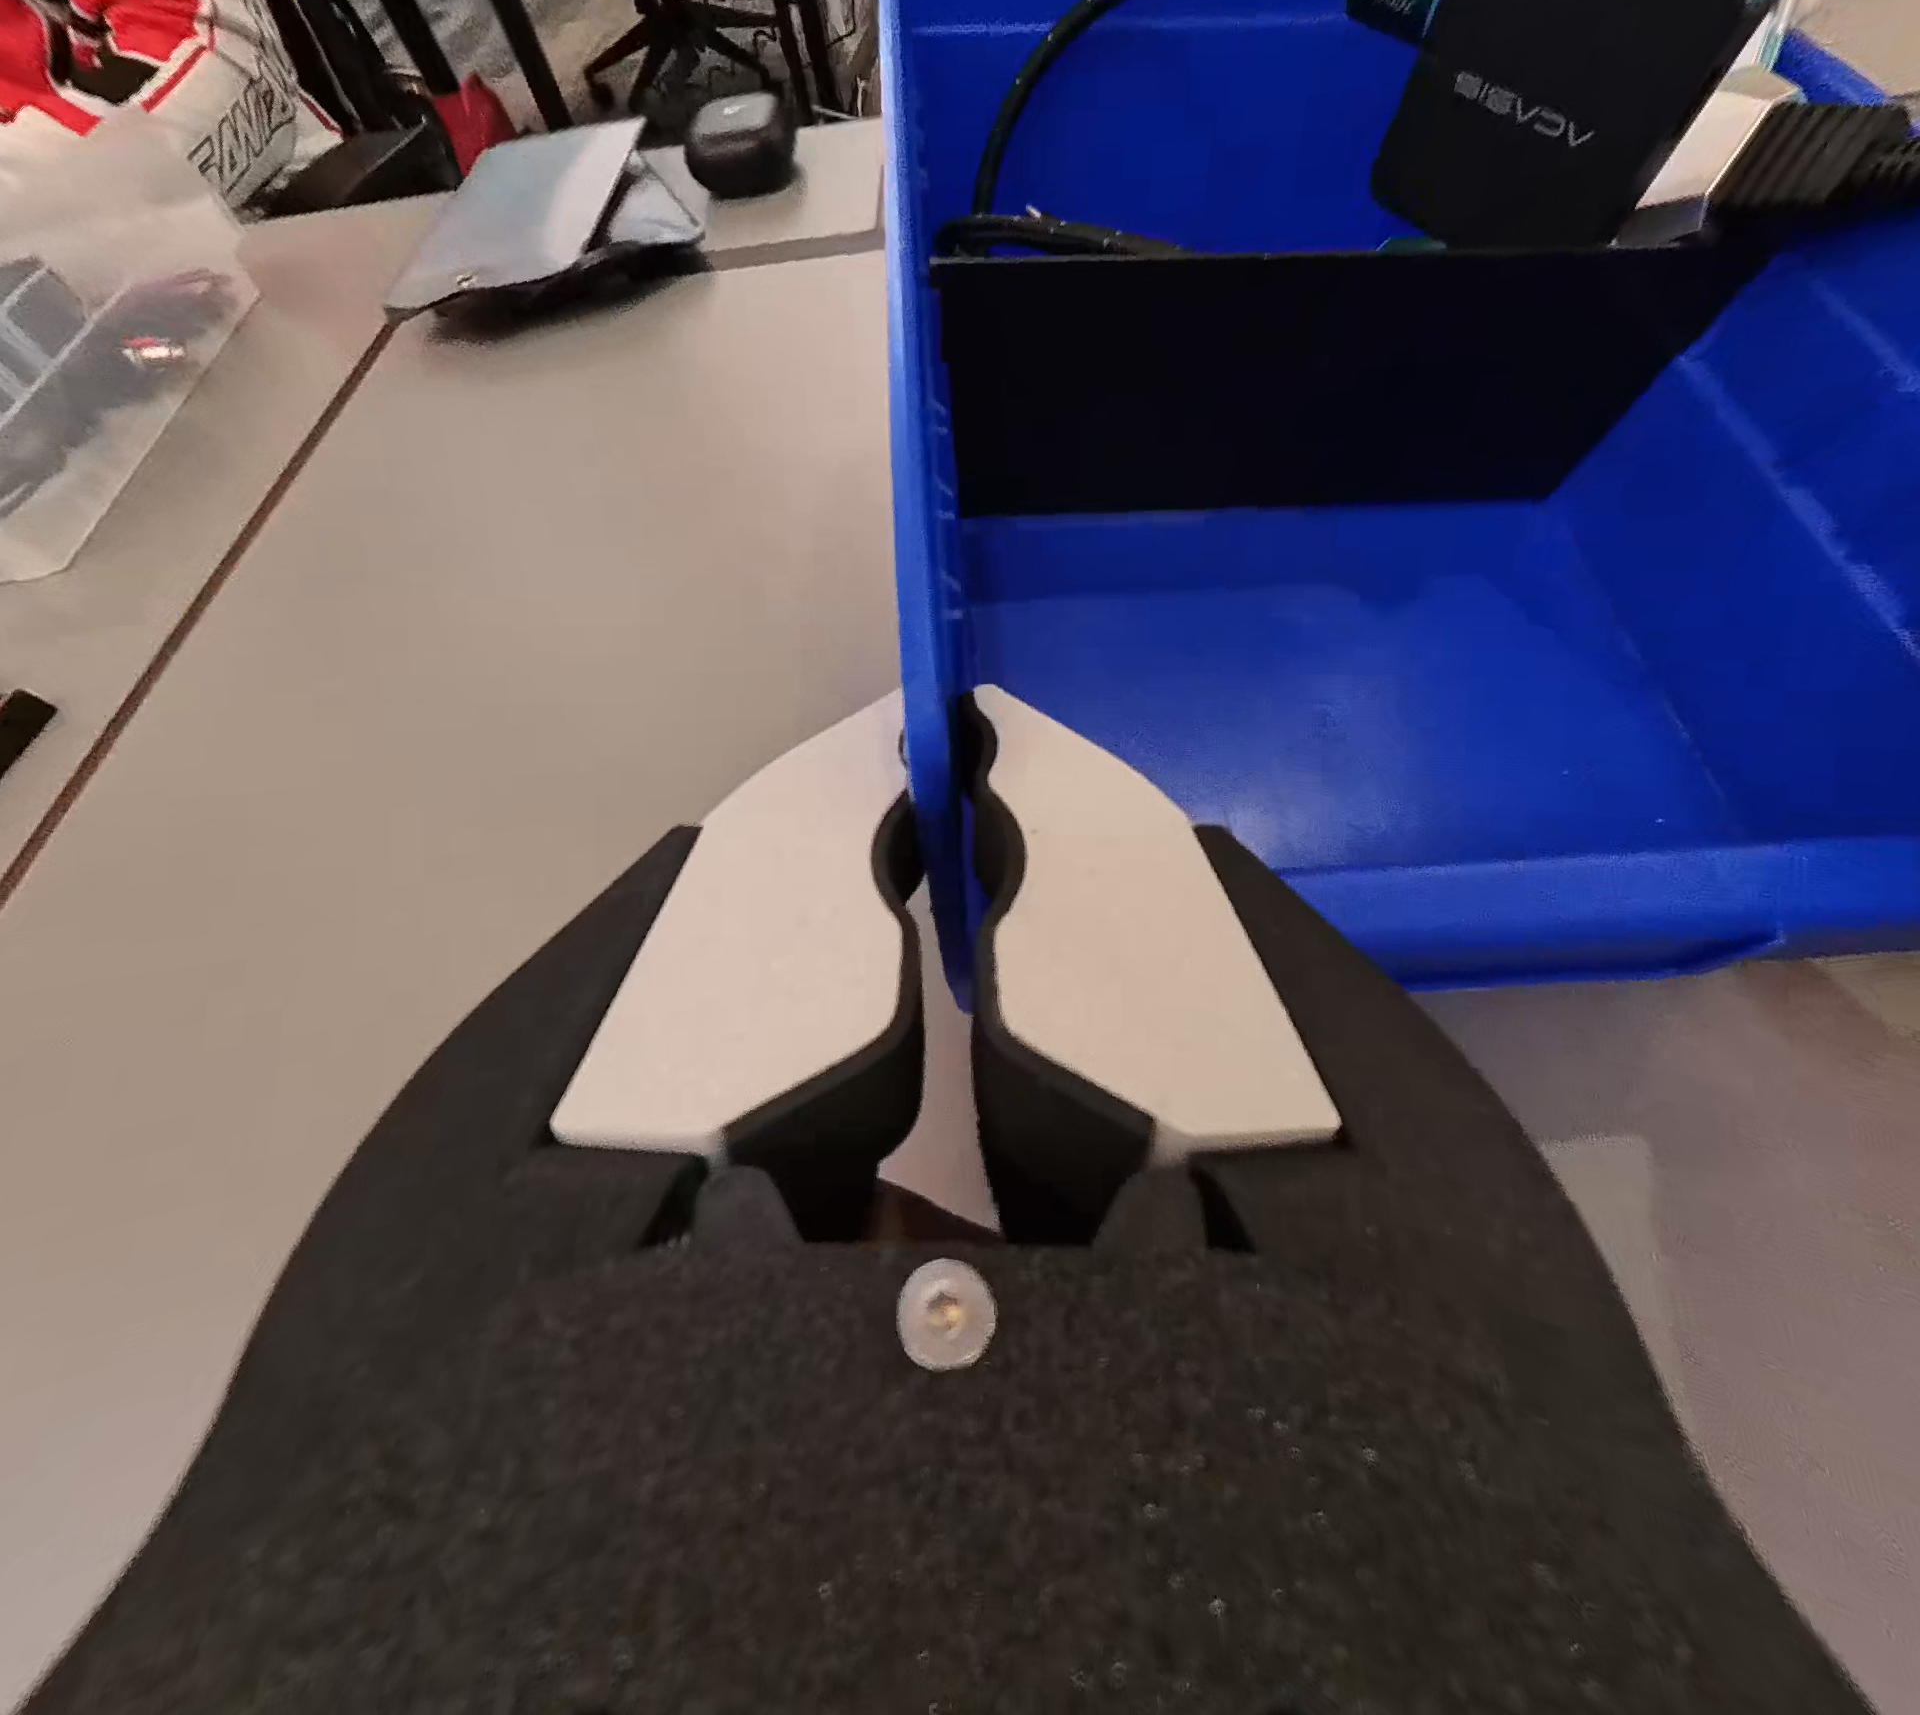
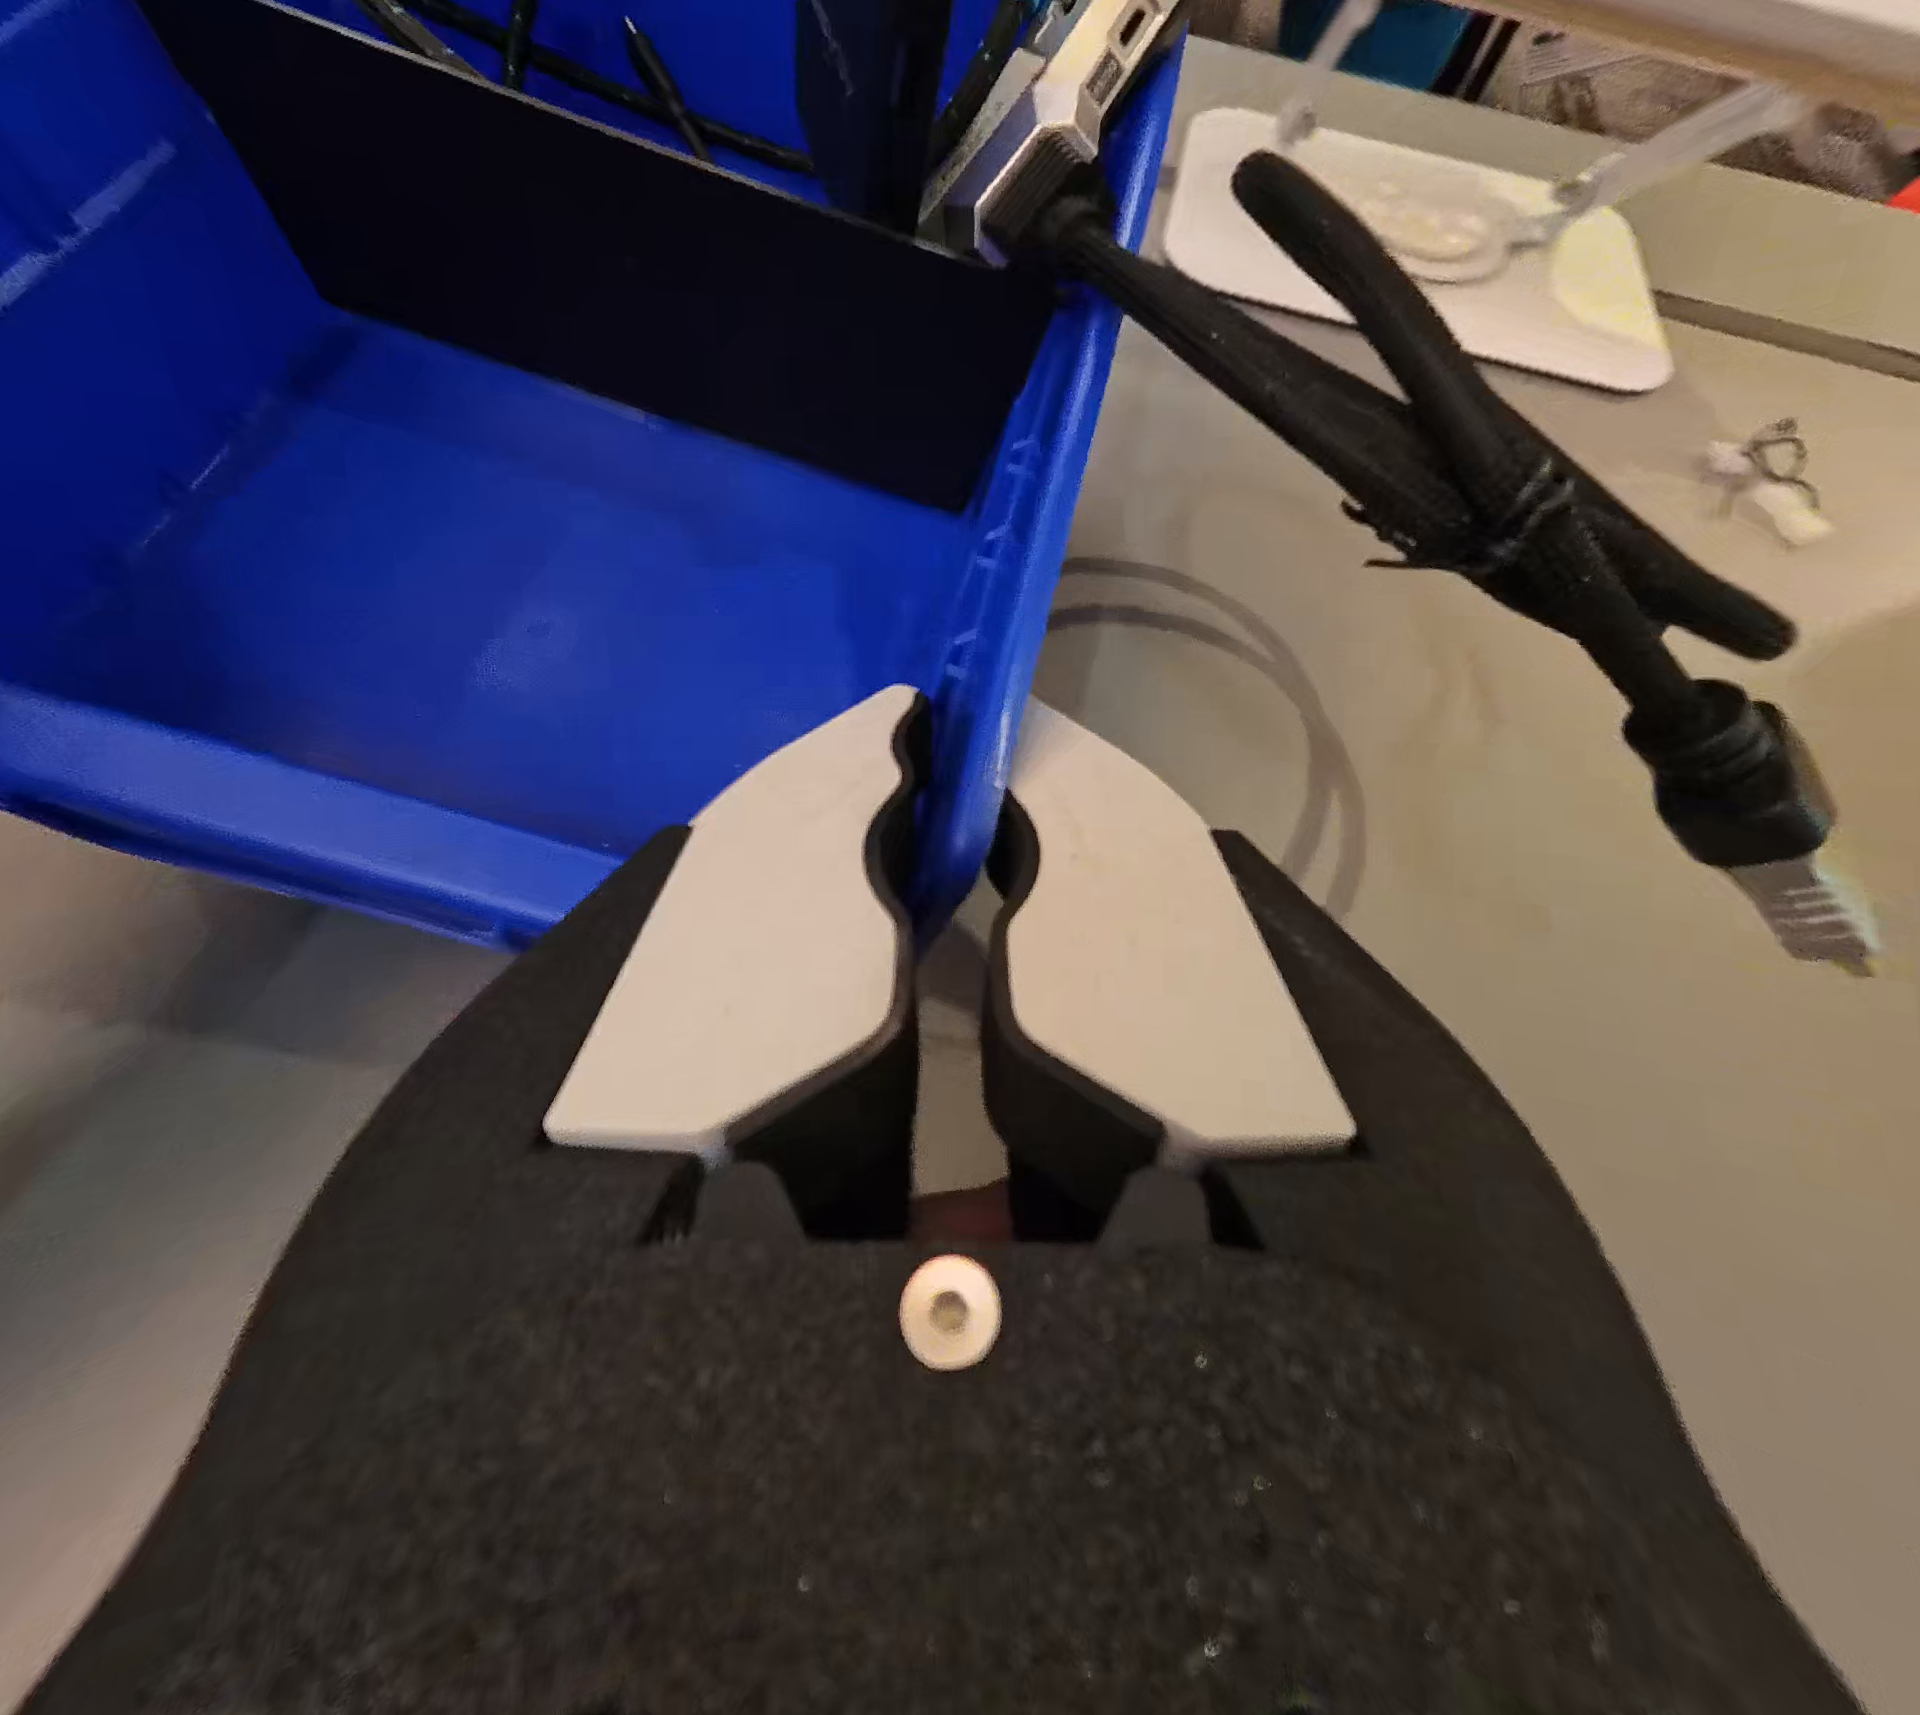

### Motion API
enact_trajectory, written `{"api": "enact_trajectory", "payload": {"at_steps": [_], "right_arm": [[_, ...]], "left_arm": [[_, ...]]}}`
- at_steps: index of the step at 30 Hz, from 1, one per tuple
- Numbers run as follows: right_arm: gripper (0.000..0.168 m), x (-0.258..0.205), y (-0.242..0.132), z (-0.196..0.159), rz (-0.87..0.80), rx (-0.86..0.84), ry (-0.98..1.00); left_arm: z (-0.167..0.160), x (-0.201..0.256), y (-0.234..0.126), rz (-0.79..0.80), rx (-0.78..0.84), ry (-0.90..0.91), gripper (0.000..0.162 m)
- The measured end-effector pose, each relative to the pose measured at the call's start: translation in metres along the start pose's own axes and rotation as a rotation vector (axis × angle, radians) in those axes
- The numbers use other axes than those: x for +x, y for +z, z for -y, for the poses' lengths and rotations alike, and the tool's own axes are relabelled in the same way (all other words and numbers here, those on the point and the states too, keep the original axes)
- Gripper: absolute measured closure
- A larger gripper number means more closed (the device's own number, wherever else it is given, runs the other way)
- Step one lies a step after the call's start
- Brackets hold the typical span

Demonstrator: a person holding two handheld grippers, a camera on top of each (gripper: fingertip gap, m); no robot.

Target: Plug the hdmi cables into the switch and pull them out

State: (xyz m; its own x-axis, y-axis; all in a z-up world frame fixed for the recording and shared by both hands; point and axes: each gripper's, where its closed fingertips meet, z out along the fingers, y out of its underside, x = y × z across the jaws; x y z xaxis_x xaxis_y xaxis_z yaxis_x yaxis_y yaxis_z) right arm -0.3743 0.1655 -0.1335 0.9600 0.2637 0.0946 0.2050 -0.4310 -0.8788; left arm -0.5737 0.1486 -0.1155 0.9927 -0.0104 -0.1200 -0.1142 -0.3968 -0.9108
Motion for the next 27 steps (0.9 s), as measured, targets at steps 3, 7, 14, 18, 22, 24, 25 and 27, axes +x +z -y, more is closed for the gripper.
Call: {"api": "enact_trajectory", "payload": {"at_steps": [3, 7, 14, 18, 22, 24, 25, 27], "right_arm": [[0.161, -0.024, 0.018, 0.001, 0.019, -0.035, -0.023], [0.16, -0.035, 0.028, 0.003, 0.055, -0.037, -0.059], [0.153, -0.042, -0.018, -0.014, 0.316, -0.005, -0.256], [0.152, -0.01, -0.062, -0.03, 0.354, 0.051, -0.277], [0.141, 0.045, -0.096, -0.05, 0.38, 0.102, -0.293], [0.137, 0.089, -0.108, -0.059, 0.34, 0.142, -0.289], [0.137, 0.115, -0.115, -0.063, 0.312, 0.167, -0.268], [0.137, 0.169, -0.127, -0.072, 0.266, 0.22, -0.174]], "left_arm": [[-0.015, -0.022, 0.014, -0.017, -0.034, -0.051, 0.16], [-0.029, -0.029, 0.023, -0.062, -0.027, -0.115, 0.158], [-0.032, -0.051, 0.02, 0.072, -0.045, -0.09, 0.121], [-0.035, -0.052, 0.018, 0.033, -0.043, -0.181, 0.113], [-0.036, -0.048, 0.008, 0.028, -0.034, -0.18, 0.12], [-0.035, -0.049, 0.001, 0.048, -0.022, -0.158, 0.121], [-0.033, -0.051, -0.003, 0.064, -0.012, -0.137, 0.121], [-0.027, -0.051, -0.01, 0.091, 0.003, -0.099, 0.123]]}}
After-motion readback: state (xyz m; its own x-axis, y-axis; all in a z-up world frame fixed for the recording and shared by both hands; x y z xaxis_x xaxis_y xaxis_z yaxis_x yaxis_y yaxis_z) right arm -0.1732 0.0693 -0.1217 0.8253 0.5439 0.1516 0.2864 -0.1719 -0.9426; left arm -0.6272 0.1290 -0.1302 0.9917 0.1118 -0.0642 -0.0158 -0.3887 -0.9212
